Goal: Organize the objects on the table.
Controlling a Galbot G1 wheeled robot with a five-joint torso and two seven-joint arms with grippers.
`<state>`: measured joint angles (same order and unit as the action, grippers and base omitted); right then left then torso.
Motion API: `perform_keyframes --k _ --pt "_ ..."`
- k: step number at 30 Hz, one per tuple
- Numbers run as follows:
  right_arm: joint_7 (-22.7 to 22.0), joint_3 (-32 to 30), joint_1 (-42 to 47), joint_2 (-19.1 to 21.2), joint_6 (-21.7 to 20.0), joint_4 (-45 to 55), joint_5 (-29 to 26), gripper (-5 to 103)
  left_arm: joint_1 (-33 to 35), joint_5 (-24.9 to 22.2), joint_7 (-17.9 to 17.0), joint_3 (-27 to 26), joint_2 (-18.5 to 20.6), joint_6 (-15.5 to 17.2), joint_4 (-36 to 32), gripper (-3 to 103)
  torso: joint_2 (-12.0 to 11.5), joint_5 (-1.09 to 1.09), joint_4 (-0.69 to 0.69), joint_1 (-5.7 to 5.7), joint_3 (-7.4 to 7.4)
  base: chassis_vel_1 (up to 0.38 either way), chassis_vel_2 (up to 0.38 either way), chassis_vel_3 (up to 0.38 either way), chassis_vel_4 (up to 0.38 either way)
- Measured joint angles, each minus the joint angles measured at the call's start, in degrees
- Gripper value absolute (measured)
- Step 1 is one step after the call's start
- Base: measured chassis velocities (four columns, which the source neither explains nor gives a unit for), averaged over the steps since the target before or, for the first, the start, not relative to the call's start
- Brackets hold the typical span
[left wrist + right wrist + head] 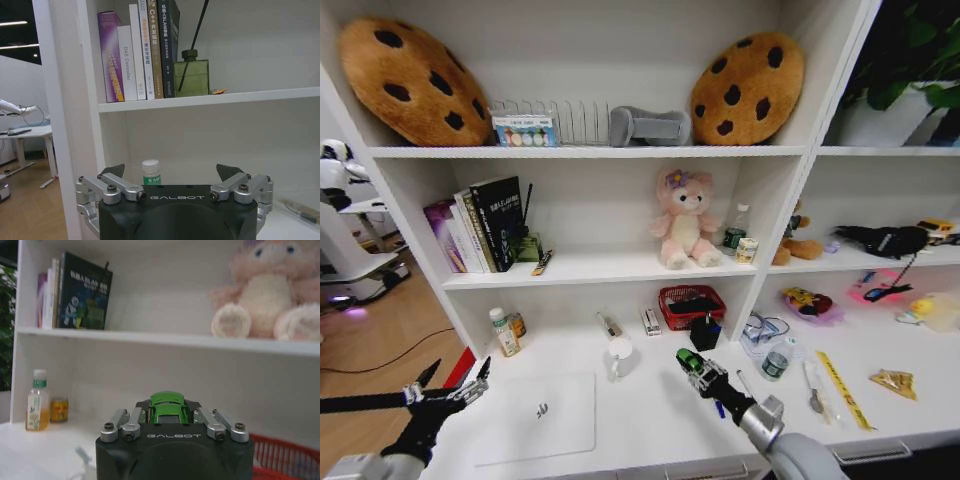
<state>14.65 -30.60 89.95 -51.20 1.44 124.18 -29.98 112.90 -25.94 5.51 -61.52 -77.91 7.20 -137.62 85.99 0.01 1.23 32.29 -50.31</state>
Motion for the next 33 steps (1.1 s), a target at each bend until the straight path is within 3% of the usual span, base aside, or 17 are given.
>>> perform_keyframes --k 4,6,11,17,19,21,23,24,27,31,33 --pt "-1.1 -0.27 -4.48 3.14 -1.47 2.72 -3.85 36 0.0 0.0 0.0 0.0 0.0 0.0 0.0 100 0.0 0.0 -0.02 0.0 0.0 0.0 0.0 0.0 0.0" --pt "-1.83 0.06 -10.0 6.57 -3.67 4.08 -9.6 36 0.0 0.0 0.01 0.0 0.0 0.0 0.0 100 0.0 -0.01 -0.01 0.0 0.0 0.0 0.0 0.0 0.0" --pt "-1.97 1.99 -18.17 10.38 -5.2 3.32 -16.17 36 0.0 0.0 0.0 0.0 0.0 0.0 0.0 100 0.0 -0.01 0.0 0.0 0.0 0.0 0.0 0.0 0.0" --pt "-2.22 7.04 -32.81 15.47 -8.37 -0.97 -25.64 36 0.0 0.0 0.0 0.0 0.0 0.0 0.0 100 -0.01 -0.01 0.0 0.01 0.0 0.0 0.0 0.0 0.0" --pt "-1.85 12.19 -41.32 16.81 -10.2 -5.48 -29.72 36 0.0 0.0 0.0 0.0 0.0 0.0 0.0 100 0.0 0.0 0.02 0.01 0.0 0.0 0.0 0.0 0.0" --pt "-1.28 15.14 -46.3 16.78 -11.27 -8.18 -31.42 36 0.0 0.0 0.0 0.0 0.0 0.0 0.0 100 0.0 0.01 0.0 0.0 0.0 0.0 0.0 0.0 0.0" --pt "2.51 21.87 -55.01 15.45 -13.71 -14.45 -34.72 36 0.0 0.0 0.0 0.0 0.0 0.0 0.0 100 0.0 -0.02 -0.02 0.01 0.0 0.0 0.0 0.0 0.0" --pt "2.51 21.87 -55.01 15.45 -13.71 -14.45 -34.72 36 0.0 0.0 0.0 0.0 0.0 0.0 0.0 100 0.0 -0.02 -0.02 0.01 0.0 0.0 0.0 0.0 0.0" --pt "11.09 31.5 -65.47 11.82 -16.56 -23.0 -36.24 36 0.01 0.0 0.0 0.0 0.0 0.0 0.0 100 -0.01 -0.01 -0.02 0.01 -0.01 0.0 0.0 0.0 0.0" --pt "14.26 37.31 -71.69 9.1 -17.18 -27.11 -37.09 36 0.0 0.0 0.0 0.0 0.0 0.0 0.0 100 -0.01 -0.01 -0.02 0.01 -0.01 0.0 0.0 0.0 0.0" --pt "15.12 42.6 -77.31 5.3 -17.11 -31.87 -35.88 36 0.0 0.0 0.0 0.0 0.0 0.0 0.0 100 0.0 -0.03 -0.03 0.01 0.0 0.0 0.0 0.0 0.0"
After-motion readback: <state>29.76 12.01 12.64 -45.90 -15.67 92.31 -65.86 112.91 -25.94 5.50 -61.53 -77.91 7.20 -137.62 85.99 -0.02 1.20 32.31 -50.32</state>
